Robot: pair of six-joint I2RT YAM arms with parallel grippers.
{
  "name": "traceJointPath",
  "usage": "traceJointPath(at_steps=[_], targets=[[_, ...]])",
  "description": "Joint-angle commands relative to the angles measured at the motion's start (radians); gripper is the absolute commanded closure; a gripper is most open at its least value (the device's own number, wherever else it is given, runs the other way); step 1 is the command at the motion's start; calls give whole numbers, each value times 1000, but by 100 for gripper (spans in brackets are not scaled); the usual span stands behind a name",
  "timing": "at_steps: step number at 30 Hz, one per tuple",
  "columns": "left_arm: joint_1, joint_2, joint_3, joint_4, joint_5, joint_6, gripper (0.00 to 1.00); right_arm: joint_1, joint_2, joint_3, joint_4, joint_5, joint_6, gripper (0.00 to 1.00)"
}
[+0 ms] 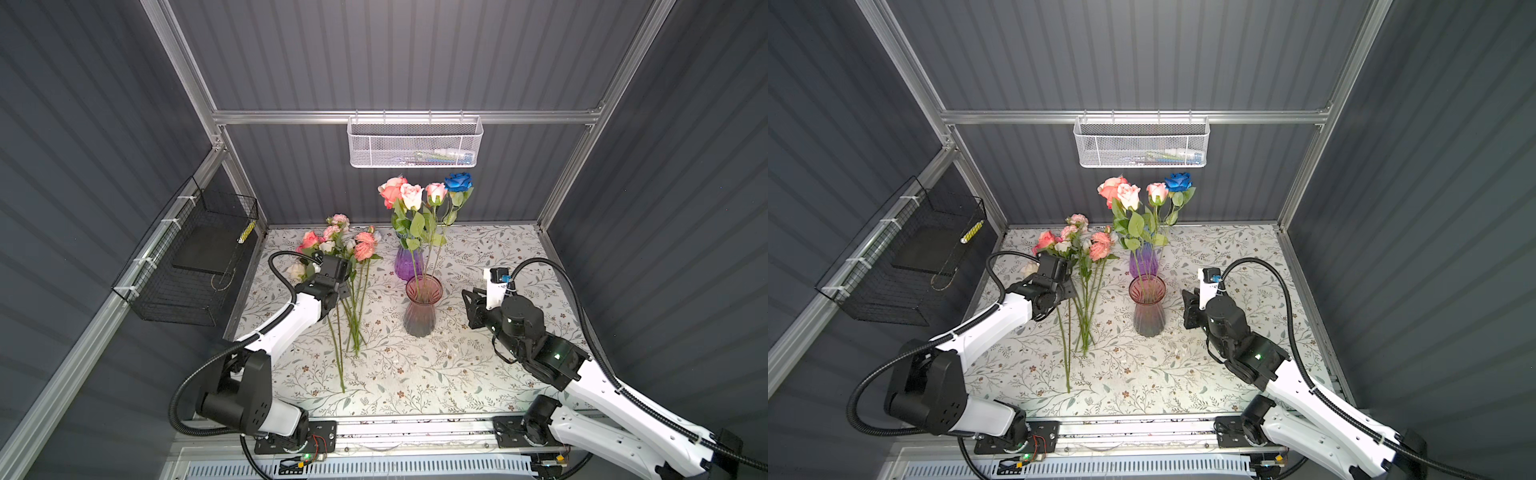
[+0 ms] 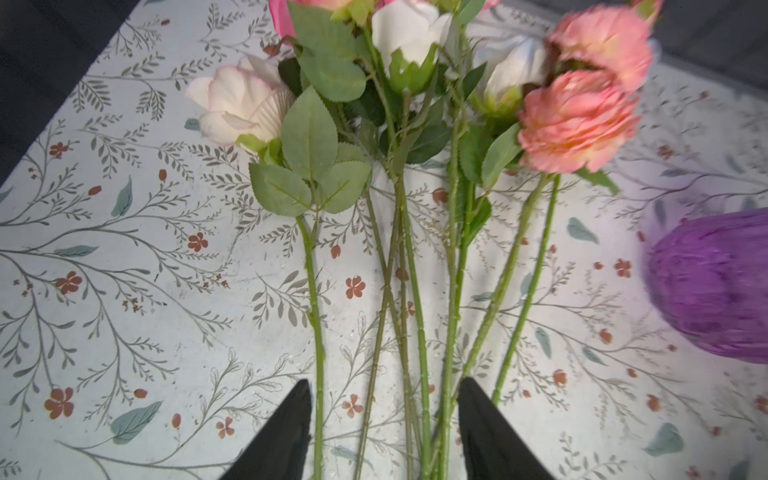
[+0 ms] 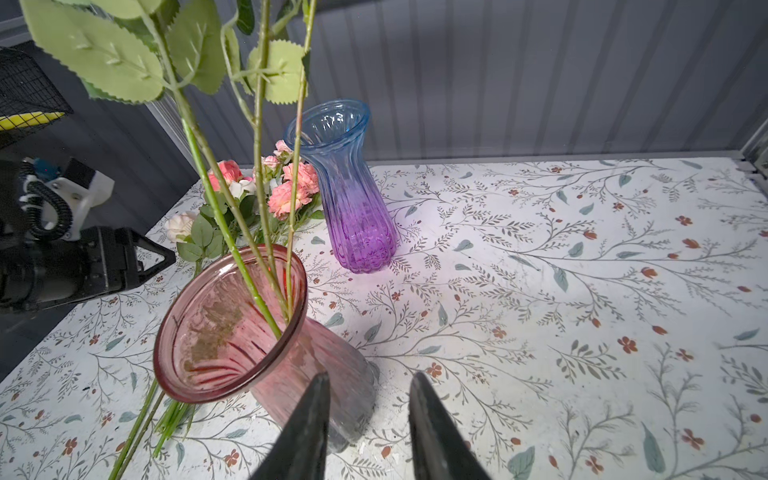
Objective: Arrange the flowers into the vase
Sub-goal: 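Grasp another rose stem from the bunch with the left gripper while the right gripper withdraws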
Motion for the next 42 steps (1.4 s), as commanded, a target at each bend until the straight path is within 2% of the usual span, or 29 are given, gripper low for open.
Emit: traceJointPath(at_steps=[1,5,14,19,22,32,38,42], targets=[[12,100,63,-61,-5,63,47,-7,10,-18,28,-19,20,65],[12,214,124,-77,20,83,51,-12,18,-29,38,-27,27,65],[15,344,194,-90,5,110,63,-25,6,-62,46,-52,48,65],[16,354,164,-72,21,115,69,-31,0,-74,50,-56,52,65],[24,358,157,-73,36,120,78,-35,-2,-74,54,-63,54,65],[67,372,108,-31,138,134,83,-40,12,-68,64,-82,62,64],[68,361,118,-38,156,150,96,-40,3,-67,61,-77,64,64],[68,307,130,-45,198,144,99,-41,-4,-45,37,-71,51,63]])
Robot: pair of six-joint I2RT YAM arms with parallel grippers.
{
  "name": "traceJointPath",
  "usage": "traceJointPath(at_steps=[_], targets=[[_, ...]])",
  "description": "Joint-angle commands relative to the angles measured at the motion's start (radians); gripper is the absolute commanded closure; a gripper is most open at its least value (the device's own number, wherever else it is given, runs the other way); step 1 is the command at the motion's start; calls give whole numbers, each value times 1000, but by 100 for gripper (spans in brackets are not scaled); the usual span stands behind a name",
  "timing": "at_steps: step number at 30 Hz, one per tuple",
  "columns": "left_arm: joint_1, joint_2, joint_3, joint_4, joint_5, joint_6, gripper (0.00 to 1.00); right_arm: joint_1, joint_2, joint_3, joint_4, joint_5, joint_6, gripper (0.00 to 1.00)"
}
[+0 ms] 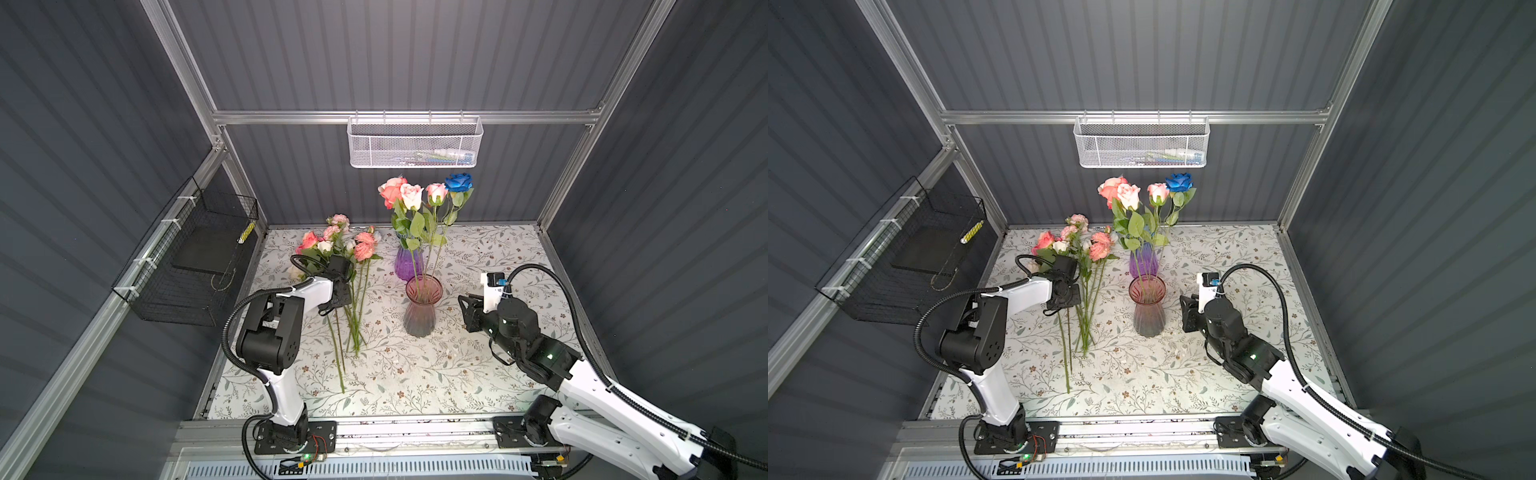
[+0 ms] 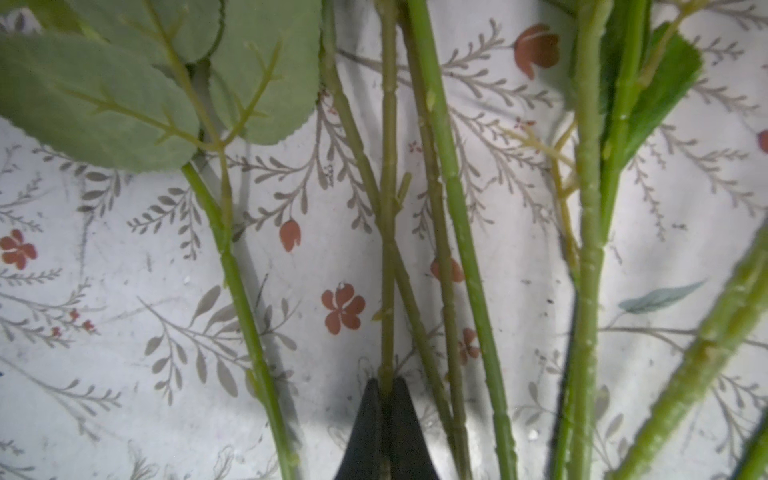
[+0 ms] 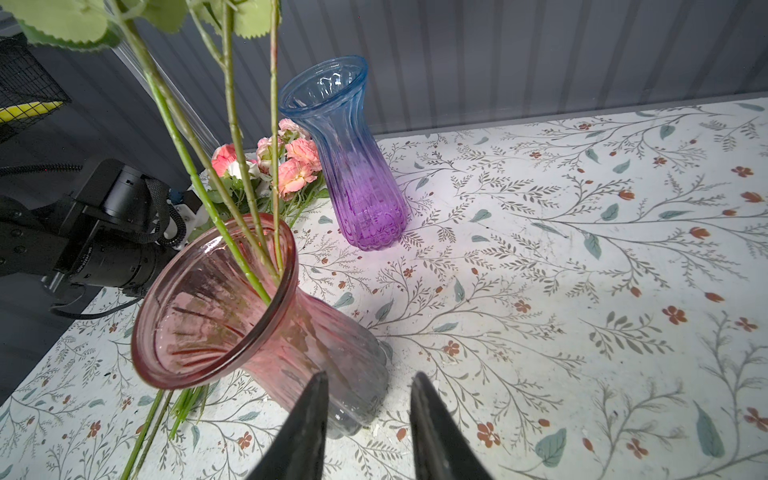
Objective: Arrange the flowers into the vase
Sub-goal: 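Grasp another rose stem from the bunch with the left gripper while the right gripper withdraws, then lift the white rose upright with the left gripper while the right gripper approaches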
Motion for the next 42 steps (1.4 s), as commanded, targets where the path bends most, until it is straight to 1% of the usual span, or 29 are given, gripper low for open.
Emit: traceJointPath(at_steps=[1,5,10,16,20,23,25,26,29,32,34,37,42], targets=[[1,-62,17,-24,69,6,99,-6,-19,27,-15,8,-10,63],[1,-152,52,-35,116,-1,100,-7,-30,45,-27,16,-19,63],[1,-255,90,-59,150,6,100,-7,-31,84,-53,-1,-20,63],[1,-398,95,-44,201,11,100,-7,-37,124,-77,-14,-24,63],[0,-531,38,53,283,10,100,-5,-32,170,-94,-45,-31,63],[0,-652,-51,189,356,-11,100,4,-17,230,-109,-138,-51,62],[-2,-721,-103,275,408,-33,100,41,1,278,-118,-171,-71,61],[-4,-748,-123,306,427,-50,100,68,14,301,-120,-174,-85,60],[-27,-802,-168,395,536,-80,100,172,88,390,-131,-163,-120,56],[-101,-853,-229,495,544,-99,100,258,189,478,-132,-168,-134,53],[-166,-886,-251,539,515,-91,100,296,260,534,-124,-175,-137,51],[-216,-921,-265,594,515,-89,100,320,364,613,-122,-210,-116,48],[-230,-972,-291,647,529,-88,100,325,479,689,-103,-269,-69,47]])
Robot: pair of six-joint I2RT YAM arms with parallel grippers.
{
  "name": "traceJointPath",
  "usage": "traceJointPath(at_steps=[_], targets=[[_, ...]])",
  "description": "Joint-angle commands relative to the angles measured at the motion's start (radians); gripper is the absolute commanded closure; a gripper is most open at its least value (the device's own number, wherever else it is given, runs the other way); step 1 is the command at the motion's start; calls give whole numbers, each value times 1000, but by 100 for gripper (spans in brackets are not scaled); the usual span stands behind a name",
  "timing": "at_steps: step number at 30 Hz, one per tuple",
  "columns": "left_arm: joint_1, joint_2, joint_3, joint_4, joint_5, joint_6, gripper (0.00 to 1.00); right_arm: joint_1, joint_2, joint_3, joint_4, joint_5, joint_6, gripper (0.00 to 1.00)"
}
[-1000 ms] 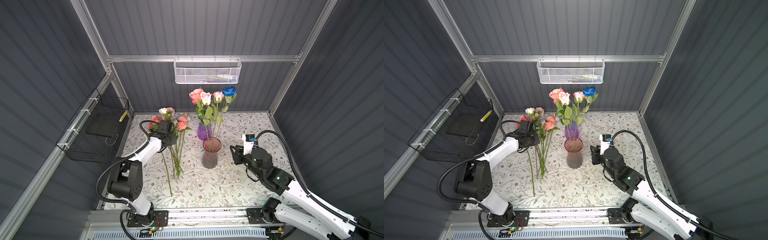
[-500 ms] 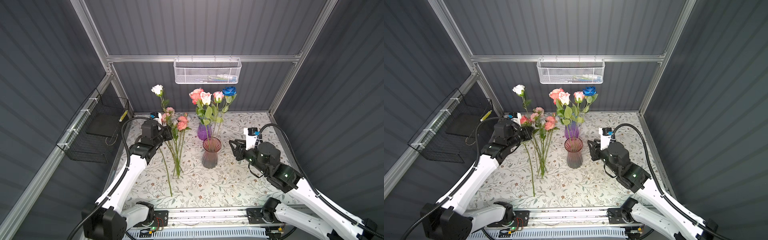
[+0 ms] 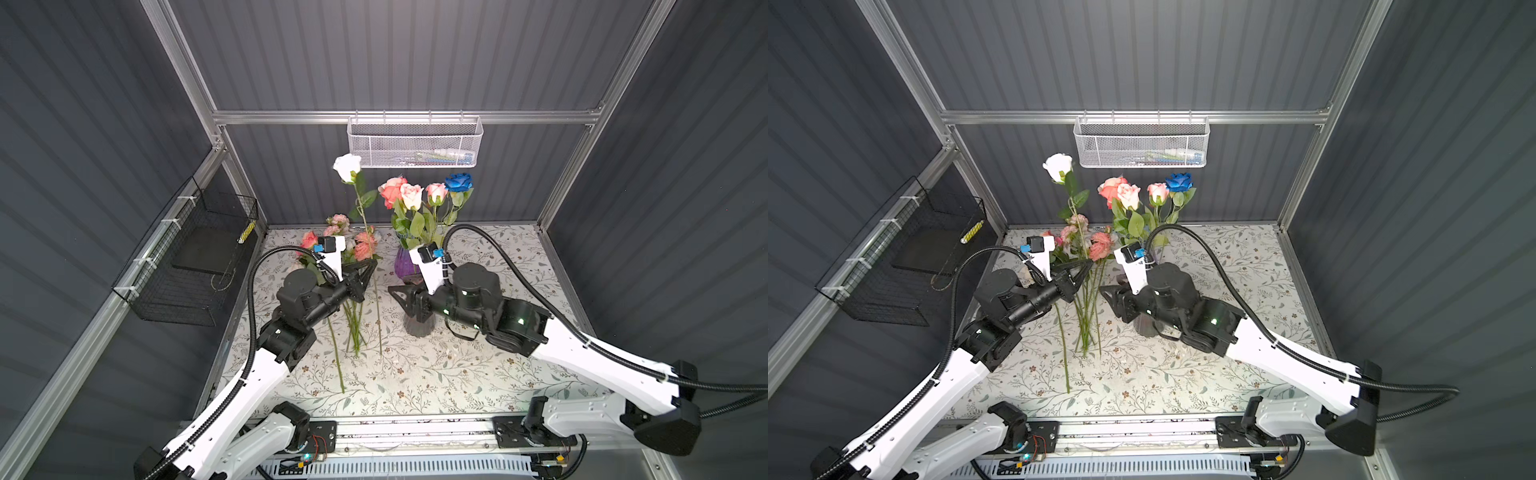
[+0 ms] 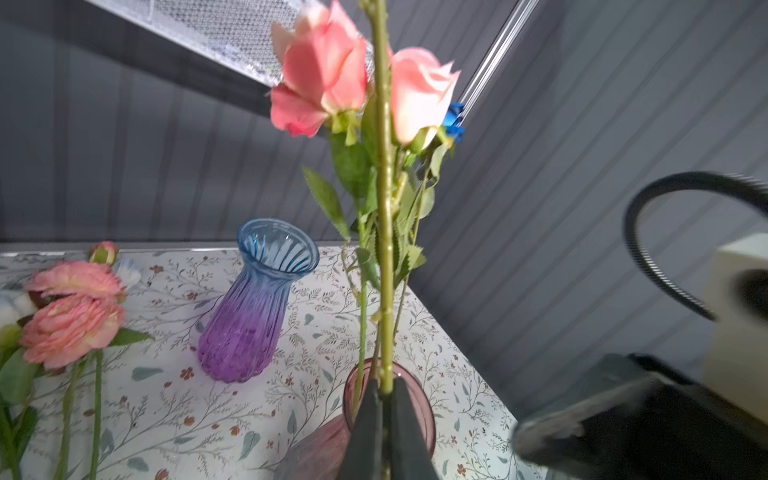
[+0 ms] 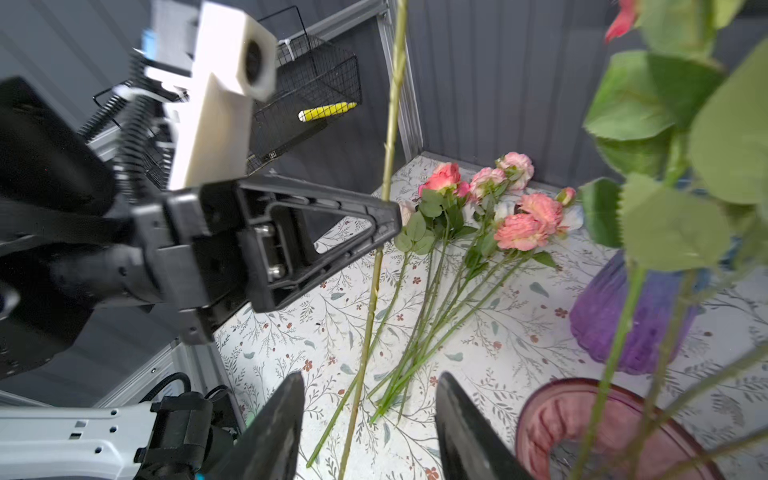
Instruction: Arrange the flowers into the vase
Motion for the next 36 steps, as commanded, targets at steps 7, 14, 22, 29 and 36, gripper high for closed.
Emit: traceJointPath(at_steps=[7,14,22,29,36], targets=[[-6,-74,-58,94,21,-10,100,5,144,120,6,-80,58,48],[-5,-106,-98,112,13,-15,100,4,208,175,8,-86,73,60],[-5,-130,-108,105,4,-7,100,5,265,219,-1,-87,86,88],[-5,-161,-97,57,-29,20,64,6,264,215,4,-80,83,97],[-5,-273,-53,-128,-169,102,1,14,228,177,10,-62,53,97]])
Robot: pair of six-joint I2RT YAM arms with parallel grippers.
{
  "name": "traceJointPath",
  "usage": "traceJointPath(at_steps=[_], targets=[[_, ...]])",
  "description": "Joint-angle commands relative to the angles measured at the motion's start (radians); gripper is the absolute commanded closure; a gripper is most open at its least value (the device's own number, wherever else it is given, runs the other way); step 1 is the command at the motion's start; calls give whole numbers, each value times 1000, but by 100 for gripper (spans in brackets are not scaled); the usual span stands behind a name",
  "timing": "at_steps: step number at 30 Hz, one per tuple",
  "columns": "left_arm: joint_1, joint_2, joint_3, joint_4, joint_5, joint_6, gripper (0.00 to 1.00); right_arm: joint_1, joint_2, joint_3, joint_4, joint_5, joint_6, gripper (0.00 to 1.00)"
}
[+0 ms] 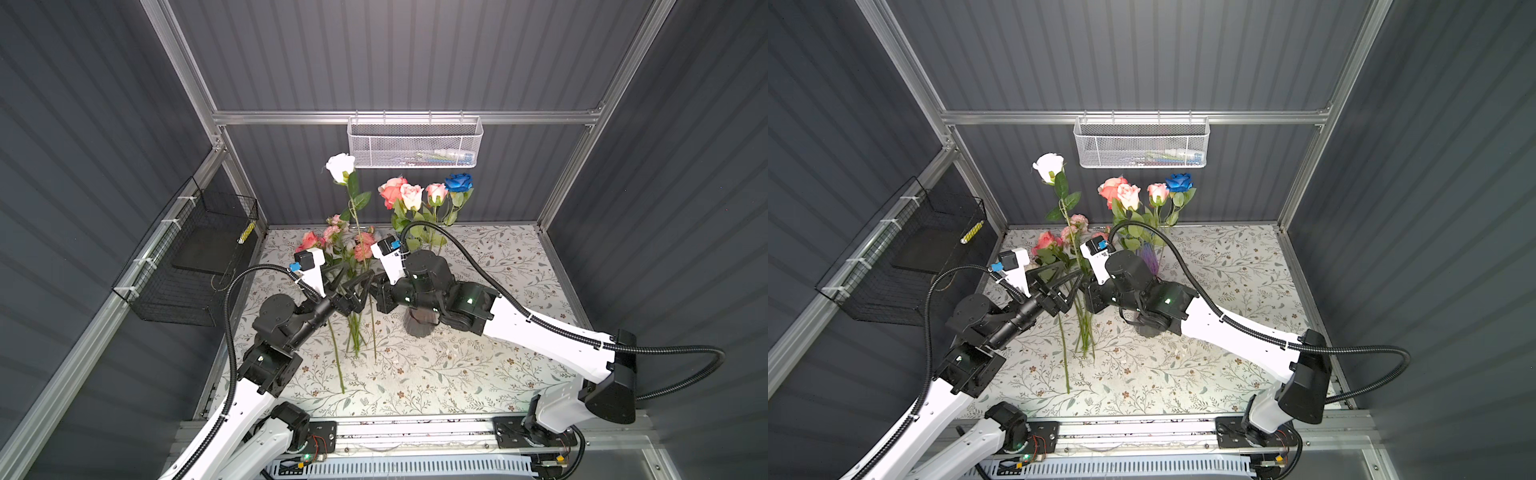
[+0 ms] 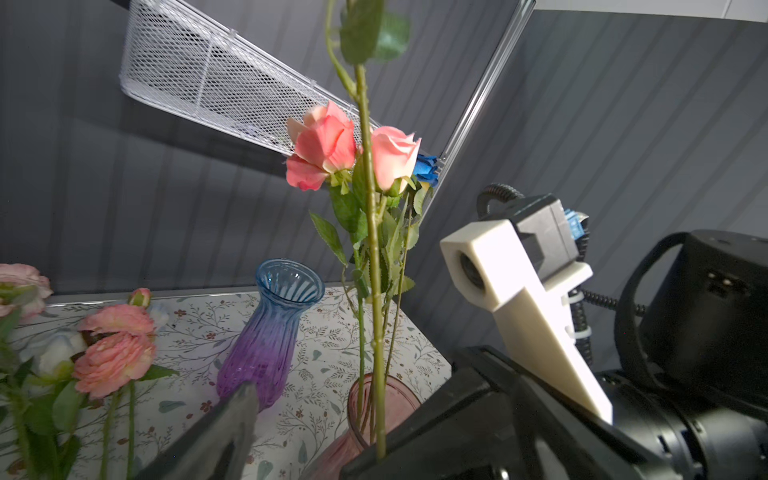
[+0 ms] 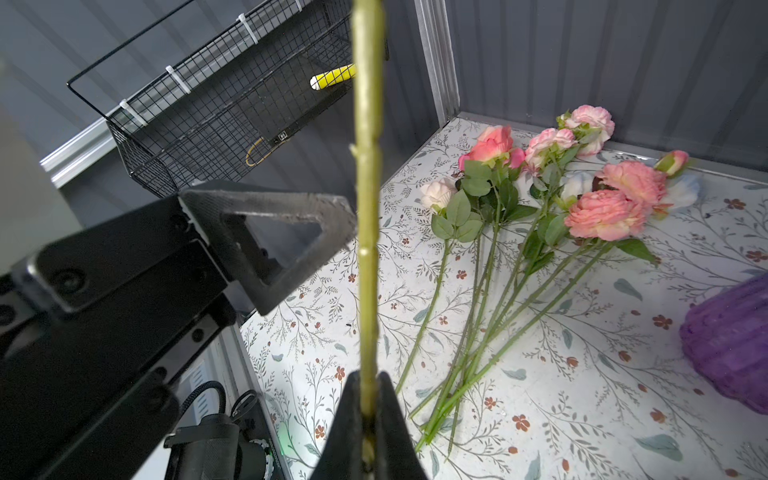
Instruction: Arrange the flowers into the vase
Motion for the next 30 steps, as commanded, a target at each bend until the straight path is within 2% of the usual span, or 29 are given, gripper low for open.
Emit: traceJointPath(at_steps=[1,4,7,13,19,25,30], targets=[[-5,-81,47,-123,-117,67,1,6,-39,-20,6,29,-25,97],[-5,-163,21,-195,-266,38,1,5,-62,-27,0,45,-35,97],[-5,-227,-32,-291,-425,-47,1,5,-84,-24,-8,53,-53,97],[-5,-263,-152,-486,-593,-241,1,6,-65,84,-78,69,-115,97],[-4,-168,-204,-508,-623,-337,1,5,-44,150,-96,105,-161,97],[-5,27,-176,-593,-618,-431,1,5,-95,137,-77,168,-212,97],[-5,22,-232,-565,-617,-506,1,-14,-154,125,-86,257,-274,98]])
